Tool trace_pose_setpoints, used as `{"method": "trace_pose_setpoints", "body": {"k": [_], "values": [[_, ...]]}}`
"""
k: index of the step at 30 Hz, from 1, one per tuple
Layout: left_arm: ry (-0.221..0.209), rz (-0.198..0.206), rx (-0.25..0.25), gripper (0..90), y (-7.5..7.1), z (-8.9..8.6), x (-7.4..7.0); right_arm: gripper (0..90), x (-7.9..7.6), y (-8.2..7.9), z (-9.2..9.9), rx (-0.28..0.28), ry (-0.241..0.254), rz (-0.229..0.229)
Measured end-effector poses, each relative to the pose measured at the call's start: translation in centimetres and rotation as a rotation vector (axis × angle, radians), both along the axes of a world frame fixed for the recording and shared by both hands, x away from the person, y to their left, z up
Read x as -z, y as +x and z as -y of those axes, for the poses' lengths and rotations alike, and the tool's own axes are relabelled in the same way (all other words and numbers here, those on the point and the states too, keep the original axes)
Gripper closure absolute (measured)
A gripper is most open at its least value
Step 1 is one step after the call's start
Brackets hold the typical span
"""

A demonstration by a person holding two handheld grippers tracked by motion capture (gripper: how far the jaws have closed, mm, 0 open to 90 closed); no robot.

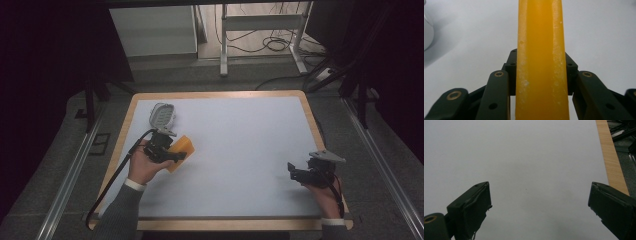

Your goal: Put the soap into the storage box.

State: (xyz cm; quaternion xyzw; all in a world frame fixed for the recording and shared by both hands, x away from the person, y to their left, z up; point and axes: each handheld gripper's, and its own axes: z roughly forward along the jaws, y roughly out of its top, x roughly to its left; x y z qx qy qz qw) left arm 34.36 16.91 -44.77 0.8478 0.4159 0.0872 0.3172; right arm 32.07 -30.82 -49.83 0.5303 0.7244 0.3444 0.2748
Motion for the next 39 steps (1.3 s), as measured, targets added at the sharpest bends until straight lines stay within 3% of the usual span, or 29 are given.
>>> {"method": "trace_pose_setpoints", "body": {"k": [18,23,39], "values": [[0.008,-0.008,-0.024,61.1,1.6,-0.9,-0.5,4.5,0.2,0.1,0.1,0.006,-0.002,-0.008],[0.015,0.01,-0.029,61.1,1.9,-1.1,-0.7,4.5,0.2,0.1,0.1,0.01,0.0,-0.009],[0.018,-0.013,-0.053,61.1,3.4,-2.1,-1.0,4.6,0.2,0.1,0.3,0.014,0.001,-0.014]]}}
